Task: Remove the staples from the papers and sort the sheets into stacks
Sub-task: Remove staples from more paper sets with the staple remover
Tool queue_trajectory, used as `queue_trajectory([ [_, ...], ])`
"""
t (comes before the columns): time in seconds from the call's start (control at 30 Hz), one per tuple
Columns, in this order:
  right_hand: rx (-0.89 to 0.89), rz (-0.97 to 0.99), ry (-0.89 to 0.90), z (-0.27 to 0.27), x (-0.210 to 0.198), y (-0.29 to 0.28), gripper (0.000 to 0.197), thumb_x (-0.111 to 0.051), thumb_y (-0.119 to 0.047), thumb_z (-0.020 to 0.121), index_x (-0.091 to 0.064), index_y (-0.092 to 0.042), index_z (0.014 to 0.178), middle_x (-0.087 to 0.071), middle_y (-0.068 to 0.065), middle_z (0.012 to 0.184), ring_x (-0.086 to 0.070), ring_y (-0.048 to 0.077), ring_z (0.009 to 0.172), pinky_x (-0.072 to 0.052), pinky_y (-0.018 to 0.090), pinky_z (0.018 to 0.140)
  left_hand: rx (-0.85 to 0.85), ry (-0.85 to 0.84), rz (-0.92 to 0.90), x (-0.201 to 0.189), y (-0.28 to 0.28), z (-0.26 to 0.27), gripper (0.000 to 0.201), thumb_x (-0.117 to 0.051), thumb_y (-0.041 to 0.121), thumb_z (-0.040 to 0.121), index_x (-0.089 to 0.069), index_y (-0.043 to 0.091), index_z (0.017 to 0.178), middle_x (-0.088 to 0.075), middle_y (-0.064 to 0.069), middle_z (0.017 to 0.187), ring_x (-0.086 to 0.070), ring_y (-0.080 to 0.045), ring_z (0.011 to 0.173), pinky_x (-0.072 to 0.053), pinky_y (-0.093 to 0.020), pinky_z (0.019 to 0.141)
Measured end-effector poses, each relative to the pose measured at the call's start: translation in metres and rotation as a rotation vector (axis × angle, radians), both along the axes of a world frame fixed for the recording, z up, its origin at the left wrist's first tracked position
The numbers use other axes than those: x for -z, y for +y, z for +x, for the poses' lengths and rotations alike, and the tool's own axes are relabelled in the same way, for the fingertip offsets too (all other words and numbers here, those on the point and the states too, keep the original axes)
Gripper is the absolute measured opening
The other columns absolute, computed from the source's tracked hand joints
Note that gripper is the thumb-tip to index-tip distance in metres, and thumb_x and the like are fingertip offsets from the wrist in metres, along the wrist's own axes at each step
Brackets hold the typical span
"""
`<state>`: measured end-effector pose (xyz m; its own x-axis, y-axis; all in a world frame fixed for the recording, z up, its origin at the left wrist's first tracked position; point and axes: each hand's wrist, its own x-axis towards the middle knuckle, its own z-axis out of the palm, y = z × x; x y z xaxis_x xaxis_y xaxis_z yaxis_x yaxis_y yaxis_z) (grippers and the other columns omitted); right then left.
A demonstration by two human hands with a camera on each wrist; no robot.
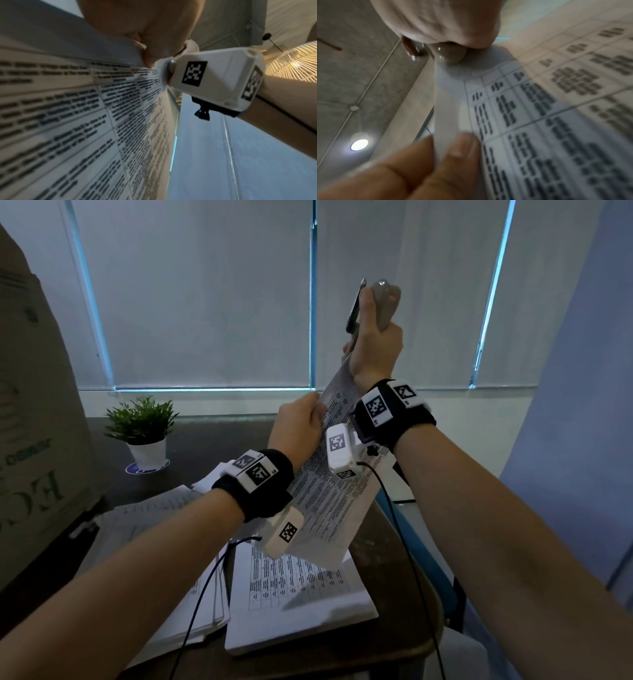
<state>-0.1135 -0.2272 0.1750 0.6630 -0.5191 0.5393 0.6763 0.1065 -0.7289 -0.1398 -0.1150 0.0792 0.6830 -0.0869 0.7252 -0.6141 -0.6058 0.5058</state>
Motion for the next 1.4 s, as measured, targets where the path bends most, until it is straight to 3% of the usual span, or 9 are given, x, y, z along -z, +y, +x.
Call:
queue_trajectory([
  [0.27, 0.014, 0.276, 0.007, 0.024, 0.041, 0.022, 0.037, -0.068, -0.045, 0.088, -0.063, -0.009, 0.081, -0.064, 0.007, 0.07, -0.06, 0.02, 0.059, -0.049, 0.03, 0.057, -0.339, 0.272, -0.028, -0.001, 0.095, 0.031, 0.025, -0.046, 0.002, 0.088, -0.061, -0.001, 0.108, -0.062, -0.025, 0.112, -0.056, -0.037, 0.106, -0.042, -0.035, 0.083],
  [0.4, -0.24, 0.337, 0.426, 0.048, 0.109, 0.03, 0.058, -0.065, -0.062, 0.082, -0.065, -0.006, 0.098, -0.065, 0.006, 0.075, -0.058, 0.014, 0.049, -0.043, 0.025, 0.047, -0.55, 0.496, 0.118, 0.033, 0.177, 0.047, 0.026, -0.052, 0.011, 0.094, -0.061, -0.005, 0.112, -0.06, -0.027, 0.115, -0.056, -0.041, 0.106, -0.044, -0.041, 0.087],
  [0.53, -0.329, 0.316, 0.78, 0.07, 0.198, 0.046, 0.059, -0.067, -0.066, 0.076, -0.058, -0.009, 0.073, -0.048, 0.0, 0.038, -0.038, 0.011, 0.027, -0.036, 0.025, 0.044, -0.68, 0.656, 0.184, 0.075, 0.231, 0.053, 0.032, -0.046, 0.007, 0.097, -0.053, -0.01, 0.123, -0.053, -0.03, 0.125, -0.051, -0.043, 0.113, -0.04, -0.044, 0.091],
  [0.7, -0.362, 0.411, 0.93, 0.085, 0.27, 0.056, 0.052, -0.069, -0.057, 0.08, -0.055, -0.01, 0.062, -0.05, 0.003, 0.044, -0.046, 0.018, 0.043, -0.043, 0.032, 0.058, -0.76, 0.782, 0.084, 0.122, 0.276, 0.066, 0.033, -0.04, 0.001, 0.097, -0.046, -0.014, 0.126, -0.048, -0.031, 0.13, -0.047, -0.045, 0.117, -0.036, -0.045, 0.095],
  [0.8, -0.37, 0.413, 0.971, 0.072, 0.278, 0.049, 0.047, -0.072, -0.052, 0.08, -0.058, -0.007, 0.072, -0.059, 0.008, 0.056, -0.053, 0.02, 0.052, -0.048, 0.035, 0.07, -0.783, 0.72, 0.068, 0.14, 0.294, 0.075, 0.016, -0.047, 0.006, 0.094, -0.056, -0.004, 0.102, -0.057, -0.026, 0.114, -0.053, -0.038, 0.101, -0.041, -0.044, 0.089],
  [0.97, -0.451, 0.493, 0.92, 0.062, 0.287, 0.037, 0.039, -0.067, -0.044, 0.088, -0.059, -0.005, 0.086, -0.062, 0.01, 0.077, -0.059, 0.021, 0.062, -0.052, 0.034, 0.063, -0.417, 0.827, 0.062, 0.13, 0.212, 0.066, 0.023, -0.054, 0.007, 0.091, -0.061, -0.007, 0.108, -0.061, -0.016, 0.091, -0.056, -0.026, 0.091, -0.048, -0.022, 0.074],
  [1.07, -0.506, 0.498, 0.875, 0.056, 0.293, 0.036, 0.039, -0.065, -0.043, 0.09, -0.06, -0.005, 0.09, -0.061, 0.011, 0.076, -0.058, 0.021, 0.061, -0.052, 0.034, 0.061, -0.168, 1.054, -0.018, 0.136, 0.151, 0.06, 0.035, -0.055, 0.016, 0.093, -0.055, -0.004, 0.123, -0.058, -0.016, 0.109, -0.055, -0.021, 0.086, -0.048, -0.027, 0.074],
  [1.2, -0.535, 0.464, 0.851, 0.052, 0.297, 0.031, 0.04, -0.061, -0.044, 0.093, -0.06, -0.005, 0.088, -0.063, 0.011, 0.069, -0.06, 0.021, 0.063, -0.053, 0.038, 0.07, -0.17, 1.119, 0.092, 0.144, 0.111, 0.061, 0.044, -0.049, 0.02, 0.097, -0.045, -0.003, 0.135, -0.049, -0.021, 0.135, -0.05, -0.032, 0.122, -0.045, -0.028, 0.078],
  [1.4, -0.554, 0.479, 0.837, 0.053, 0.3, 0.03, 0.04, -0.063, -0.044, 0.092, -0.061, -0.004, 0.09, -0.064, 0.01, 0.069, -0.061, 0.021, 0.062, -0.053, 0.037, 0.071, -0.279, 1.094, 0.281, 0.159, 0.094, 0.062, 0.056, -0.052, 0.026, 0.096, -0.034, -0.005, 0.139, -0.04, -0.019, 0.142, -0.041, -0.031, 0.129, -0.036, -0.032, 0.099],
])
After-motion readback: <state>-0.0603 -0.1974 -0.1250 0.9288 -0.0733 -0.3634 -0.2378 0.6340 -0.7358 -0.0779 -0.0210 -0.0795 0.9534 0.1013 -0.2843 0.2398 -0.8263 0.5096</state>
